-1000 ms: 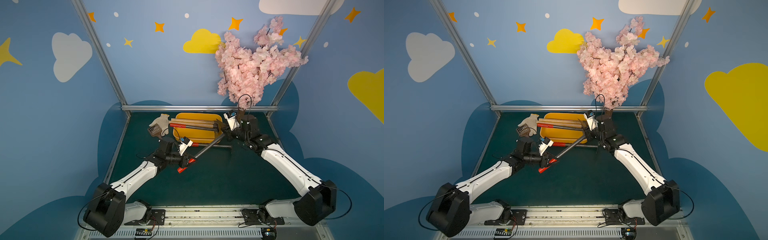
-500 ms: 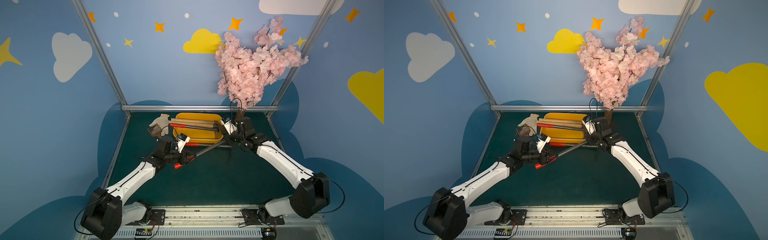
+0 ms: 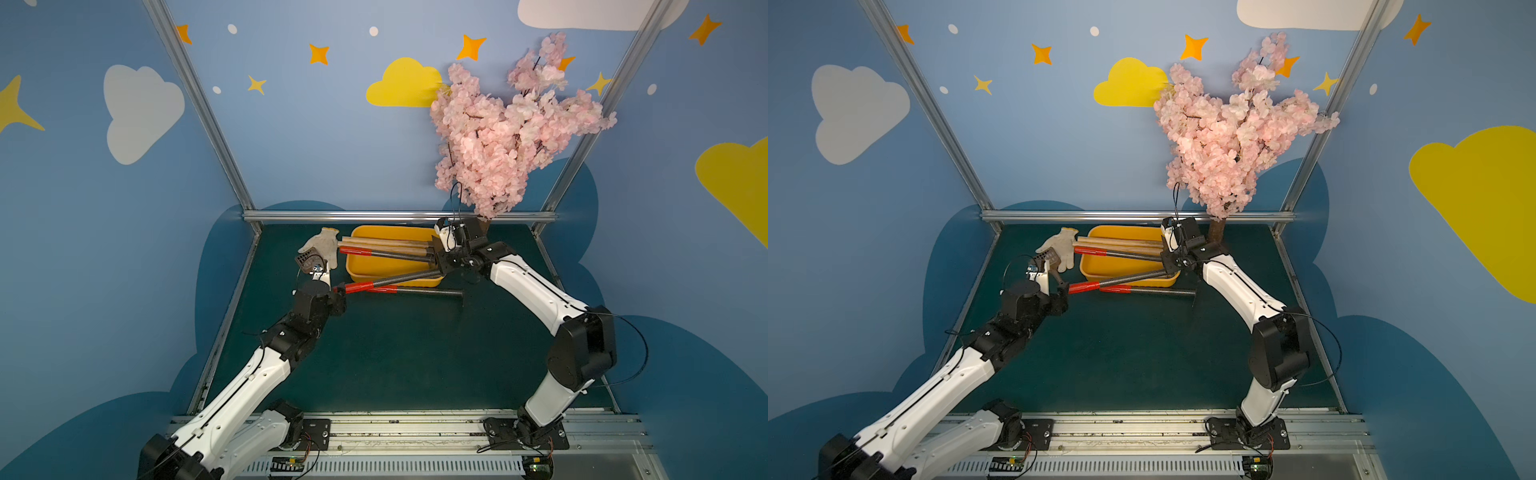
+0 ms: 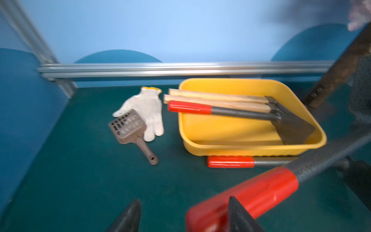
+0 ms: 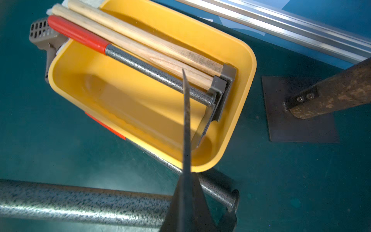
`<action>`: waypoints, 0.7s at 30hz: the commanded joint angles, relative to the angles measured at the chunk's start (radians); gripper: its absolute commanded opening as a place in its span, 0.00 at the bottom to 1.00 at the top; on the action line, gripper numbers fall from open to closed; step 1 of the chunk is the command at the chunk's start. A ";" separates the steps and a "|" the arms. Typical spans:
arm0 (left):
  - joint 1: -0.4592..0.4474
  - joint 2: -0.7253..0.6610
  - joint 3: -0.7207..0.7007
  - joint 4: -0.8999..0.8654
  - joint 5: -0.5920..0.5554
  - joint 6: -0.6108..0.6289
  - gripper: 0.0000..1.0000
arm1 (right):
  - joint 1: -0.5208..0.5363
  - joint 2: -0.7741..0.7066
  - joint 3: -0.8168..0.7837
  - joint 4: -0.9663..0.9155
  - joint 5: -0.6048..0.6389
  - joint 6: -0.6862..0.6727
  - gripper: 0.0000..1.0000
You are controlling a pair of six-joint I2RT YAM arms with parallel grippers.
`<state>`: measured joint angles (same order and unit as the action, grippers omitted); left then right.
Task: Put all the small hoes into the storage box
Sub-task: Pick up the hoe from the center of the board, then place the hoe in the storage box.
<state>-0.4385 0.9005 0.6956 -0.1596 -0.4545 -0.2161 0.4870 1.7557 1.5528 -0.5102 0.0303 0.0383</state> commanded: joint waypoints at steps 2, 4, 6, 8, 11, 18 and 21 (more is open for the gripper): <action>0.007 -0.058 -0.041 -0.044 -0.121 -0.038 0.70 | -0.003 0.088 0.170 -0.011 -0.011 0.111 0.00; 0.007 -0.054 -0.038 -0.053 -0.115 -0.043 0.70 | -0.003 0.144 0.223 -0.016 -0.006 0.119 0.00; 0.007 -0.049 -0.036 -0.057 -0.097 -0.050 0.70 | -0.003 0.201 0.273 -0.025 0.003 0.125 0.00; 0.007 -0.050 -0.040 -0.054 -0.082 -0.053 0.70 | -0.003 0.246 0.315 -0.034 -0.004 0.127 0.00; 0.007 -0.055 -0.040 -0.054 -0.076 -0.052 0.70 | -0.003 0.294 0.339 -0.016 -0.021 0.118 0.00; 0.013 -0.060 -0.042 -0.052 -0.063 -0.052 0.69 | -0.005 0.377 0.372 -0.010 0.009 0.105 0.00; 0.018 -0.051 -0.040 -0.047 -0.052 -0.050 0.69 | -0.007 0.409 0.386 -0.014 0.020 0.108 0.00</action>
<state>-0.4286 0.8505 0.6582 -0.2024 -0.5194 -0.2592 0.4858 2.1624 1.8797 -0.5613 0.0532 0.1265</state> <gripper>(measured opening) 0.690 0.062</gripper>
